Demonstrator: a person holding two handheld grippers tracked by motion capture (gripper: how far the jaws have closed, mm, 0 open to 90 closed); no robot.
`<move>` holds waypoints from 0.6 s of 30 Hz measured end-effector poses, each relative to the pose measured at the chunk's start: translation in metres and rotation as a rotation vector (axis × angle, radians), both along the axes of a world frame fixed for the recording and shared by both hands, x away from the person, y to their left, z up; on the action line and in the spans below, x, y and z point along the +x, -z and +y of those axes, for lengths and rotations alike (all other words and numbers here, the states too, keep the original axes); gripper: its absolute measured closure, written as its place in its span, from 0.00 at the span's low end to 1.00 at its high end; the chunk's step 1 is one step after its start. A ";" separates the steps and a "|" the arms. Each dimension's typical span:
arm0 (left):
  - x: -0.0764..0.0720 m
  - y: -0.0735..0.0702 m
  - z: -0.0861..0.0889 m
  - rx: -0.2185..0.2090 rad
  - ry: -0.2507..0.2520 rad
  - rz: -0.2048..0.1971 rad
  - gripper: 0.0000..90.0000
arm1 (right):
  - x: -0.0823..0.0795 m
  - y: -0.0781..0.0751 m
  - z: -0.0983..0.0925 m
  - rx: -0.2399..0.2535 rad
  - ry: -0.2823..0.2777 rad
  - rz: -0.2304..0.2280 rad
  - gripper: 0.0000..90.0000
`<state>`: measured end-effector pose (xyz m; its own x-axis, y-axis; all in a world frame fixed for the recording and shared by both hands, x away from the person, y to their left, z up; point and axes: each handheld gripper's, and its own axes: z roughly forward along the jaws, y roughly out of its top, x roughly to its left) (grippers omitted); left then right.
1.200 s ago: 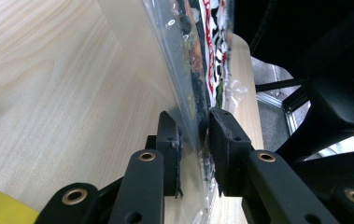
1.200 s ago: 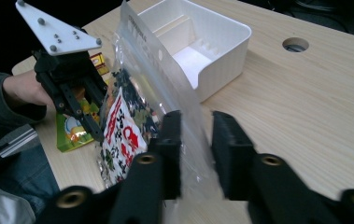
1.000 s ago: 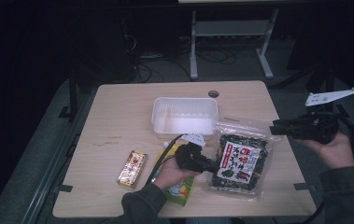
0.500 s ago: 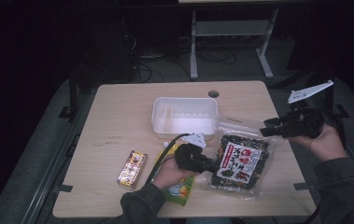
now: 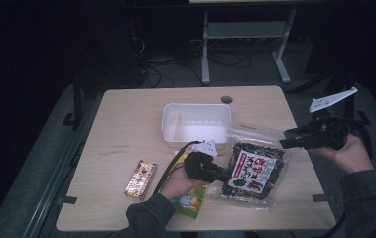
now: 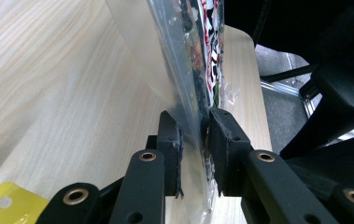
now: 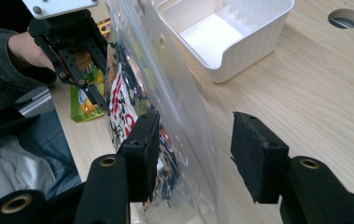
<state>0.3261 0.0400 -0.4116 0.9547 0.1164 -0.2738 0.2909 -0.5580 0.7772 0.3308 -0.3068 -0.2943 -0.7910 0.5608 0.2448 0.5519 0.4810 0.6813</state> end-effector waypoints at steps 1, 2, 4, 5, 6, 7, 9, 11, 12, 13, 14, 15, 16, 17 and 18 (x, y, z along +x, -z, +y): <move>0.000 0.000 0.000 -0.001 0.000 0.000 0.83 | -0.002 0.003 -0.004 0.015 0.010 -0.001 0.55; 0.000 0.000 0.000 -0.001 0.000 0.000 0.83 | -0.002 0.003 -0.004 0.015 0.010 -0.001 0.55; 0.001 0.001 0.000 0.000 -0.002 -0.001 0.83 | -0.004 0.010 -0.009 0.032 0.025 0.003 0.53; 0.001 0.001 0.000 0.002 -0.003 -0.003 0.83 | -0.004 0.010 -0.009 0.032 0.025 0.003 0.53; 0.001 0.001 0.001 0.004 -0.002 -0.005 0.83 | -0.006 0.015 -0.013 0.043 0.038 0.007 0.51; 0.001 0.001 0.001 0.004 -0.002 -0.006 0.83 | -0.006 0.017 -0.014 0.050 0.038 0.010 0.51; 0.001 0.001 0.001 0.003 -0.003 -0.006 0.83 | -0.006 0.019 -0.015 0.055 0.042 0.011 0.50; 0.001 0.001 0.001 0.005 -0.004 -0.006 0.83 | -0.010 0.027 -0.018 0.081 0.049 0.015 0.48; 0.001 0.001 0.001 0.006 -0.004 -0.006 0.83 | -0.010 0.029 -0.018 0.083 0.050 0.016 0.48; 0.002 0.001 0.001 0.006 -0.003 -0.008 0.83 | -0.011 0.032 -0.018 0.083 0.051 0.015 0.47; 0.002 0.001 0.001 0.006 -0.003 -0.008 0.83 | -0.011 0.032 -0.018 0.083 0.051 0.015 0.47; 0.002 0.001 0.001 0.006 -0.004 -0.007 0.83 | -0.013 0.036 -0.018 0.094 0.050 0.021 0.47; 0.002 0.002 0.001 0.006 -0.005 -0.008 0.83 | -0.014 0.039 -0.018 0.095 0.051 0.017 0.46; 0.002 0.002 0.002 0.009 -0.004 -0.010 0.83 | -0.014 0.039 -0.018 0.095 0.051 0.017 0.46; 0.002 0.002 0.002 0.010 -0.005 -0.010 0.83 | -0.015 0.041 -0.018 0.101 0.054 0.020 0.46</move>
<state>0.3284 0.0416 -0.4134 0.9569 0.1233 -0.2629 0.2855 -0.5644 0.7746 0.3163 -0.3244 -0.3350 -0.7546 0.5740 0.3180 0.5894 0.3797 0.7131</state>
